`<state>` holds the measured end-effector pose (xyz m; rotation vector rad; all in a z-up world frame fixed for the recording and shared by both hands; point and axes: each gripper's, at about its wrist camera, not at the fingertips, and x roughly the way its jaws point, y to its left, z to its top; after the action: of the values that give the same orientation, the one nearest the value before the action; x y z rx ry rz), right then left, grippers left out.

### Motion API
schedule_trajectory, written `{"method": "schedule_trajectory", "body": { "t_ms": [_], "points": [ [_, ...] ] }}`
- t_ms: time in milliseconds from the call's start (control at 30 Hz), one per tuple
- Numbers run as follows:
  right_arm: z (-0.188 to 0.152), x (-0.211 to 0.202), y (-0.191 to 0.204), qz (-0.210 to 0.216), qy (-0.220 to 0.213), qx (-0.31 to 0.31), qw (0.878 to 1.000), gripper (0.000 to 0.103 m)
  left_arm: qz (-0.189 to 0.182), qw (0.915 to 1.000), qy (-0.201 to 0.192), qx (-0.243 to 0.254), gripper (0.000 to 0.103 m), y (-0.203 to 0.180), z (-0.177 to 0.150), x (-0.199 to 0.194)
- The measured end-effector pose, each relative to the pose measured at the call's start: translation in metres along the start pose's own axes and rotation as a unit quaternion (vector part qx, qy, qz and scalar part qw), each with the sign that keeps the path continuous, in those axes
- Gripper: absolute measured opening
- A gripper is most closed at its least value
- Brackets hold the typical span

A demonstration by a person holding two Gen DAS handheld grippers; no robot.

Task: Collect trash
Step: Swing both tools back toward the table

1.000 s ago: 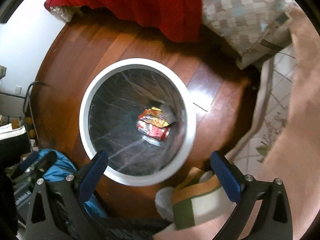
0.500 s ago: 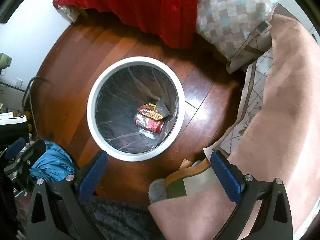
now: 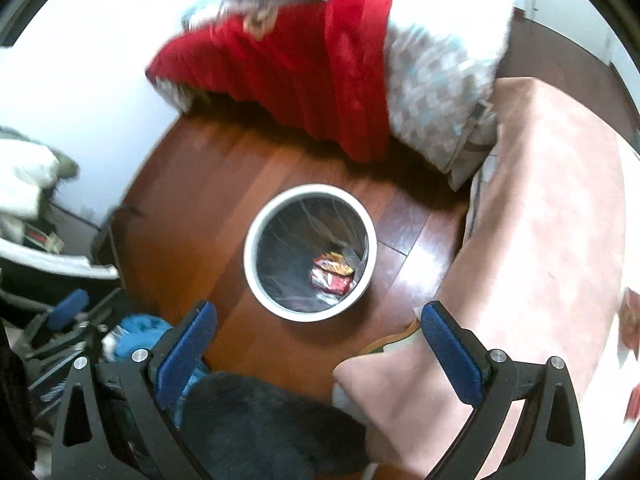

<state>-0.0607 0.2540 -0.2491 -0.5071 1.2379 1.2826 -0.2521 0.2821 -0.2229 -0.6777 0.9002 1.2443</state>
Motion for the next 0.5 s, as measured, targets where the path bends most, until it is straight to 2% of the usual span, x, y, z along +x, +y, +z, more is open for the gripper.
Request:
{"method": "schedule_trajectory", "body": {
  "t_ms": [133,267,367,500],
  "points": [
    [-0.018,-0.053,-0.032,0.006,-0.034,0.049,0.998,0.103,-0.027,0.9995,-0.016,0.011,0.095,-0.032,-0.005,-0.018],
    [-0.051,-0.095,-0.102,-0.031,-0.058,0.123,0.990,0.103,-0.056,0.9975,-0.004,0.042,0.095,-0.093,-0.019,-0.014],
    [-0.082,-0.114,-0.171,-0.077,-0.060,0.195,0.976,0.103,-0.085,0.9923,0.022,0.088,0.095,-0.161,-0.040,0.000],
    [-0.133,-0.132,-0.285,-0.146,-0.054,0.306,0.939,0.103,-0.116,0.9798,0.065,0.149,0.095,-0.250,-0.062,0.017]
  ]
}}
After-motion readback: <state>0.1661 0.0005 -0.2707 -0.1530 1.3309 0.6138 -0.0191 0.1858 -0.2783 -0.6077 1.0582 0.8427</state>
